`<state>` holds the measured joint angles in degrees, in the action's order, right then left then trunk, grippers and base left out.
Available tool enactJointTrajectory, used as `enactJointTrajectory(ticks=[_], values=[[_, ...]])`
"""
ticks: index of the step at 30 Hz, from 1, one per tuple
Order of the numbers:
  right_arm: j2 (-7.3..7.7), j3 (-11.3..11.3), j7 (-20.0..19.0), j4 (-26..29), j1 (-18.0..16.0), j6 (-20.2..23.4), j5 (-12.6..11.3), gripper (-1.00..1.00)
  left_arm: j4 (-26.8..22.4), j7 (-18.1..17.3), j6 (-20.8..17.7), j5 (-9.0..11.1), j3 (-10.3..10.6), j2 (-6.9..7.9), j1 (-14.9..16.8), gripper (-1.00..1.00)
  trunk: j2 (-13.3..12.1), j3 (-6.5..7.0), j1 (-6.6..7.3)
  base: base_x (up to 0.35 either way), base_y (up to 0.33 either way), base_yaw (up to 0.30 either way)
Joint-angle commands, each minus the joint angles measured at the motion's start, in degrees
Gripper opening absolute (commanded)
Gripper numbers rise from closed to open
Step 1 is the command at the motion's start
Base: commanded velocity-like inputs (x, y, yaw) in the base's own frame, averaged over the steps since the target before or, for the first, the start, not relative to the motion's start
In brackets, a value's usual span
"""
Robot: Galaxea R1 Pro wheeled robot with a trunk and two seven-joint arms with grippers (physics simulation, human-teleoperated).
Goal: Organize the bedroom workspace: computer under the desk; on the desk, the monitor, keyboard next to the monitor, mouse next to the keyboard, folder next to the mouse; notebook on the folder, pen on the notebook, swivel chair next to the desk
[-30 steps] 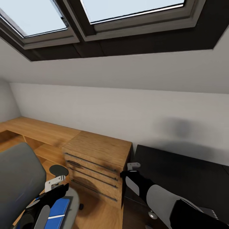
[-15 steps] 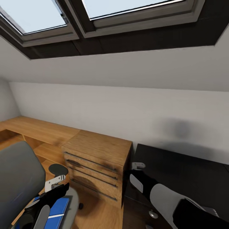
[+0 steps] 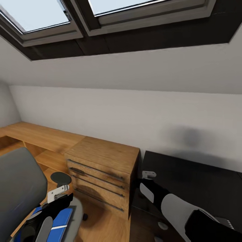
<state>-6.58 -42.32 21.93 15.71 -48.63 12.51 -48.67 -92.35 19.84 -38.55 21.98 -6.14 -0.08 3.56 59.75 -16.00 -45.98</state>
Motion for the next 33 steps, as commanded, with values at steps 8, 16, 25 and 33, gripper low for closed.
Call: enactJointTrajectory(ticks=[8,16,25,33], values=[[0.28,-0.2,0.4,0.1,-0.1,0.5,-0.4,1.0,0.0,0.5,-0.2,0.6,0.0,-0.01,0.0,1.0,3.3,-1.52,-1.77,0.0,0.0,0.0],[0.34,0.4,0.5,0.1,-0.1,0.8,-0.3,1.0,-0.1,0.5,-0.2,0.6,0.0,-0.01,0.0,1.0,6.5,-2.96,-3.53,0.0,0.0,0.0],[0.61,0.5,0.5,0.0,-0.1,0.9,-0.4,1.0,0.0,0.5,-0.2,0.6,0.0,-0.01,0.0,1.0,10.1,-4.57,-5.5,0.0,0.0,0.0],[0.76,0.5,0.5,0.0,-0.1,1.1,-0.4,1.0,0.0,0.5,-0.2,0.6,0.0,-0.01,0.0,1.0,13.3,-6.01,-7.26,0.0,0.0,0.0]])
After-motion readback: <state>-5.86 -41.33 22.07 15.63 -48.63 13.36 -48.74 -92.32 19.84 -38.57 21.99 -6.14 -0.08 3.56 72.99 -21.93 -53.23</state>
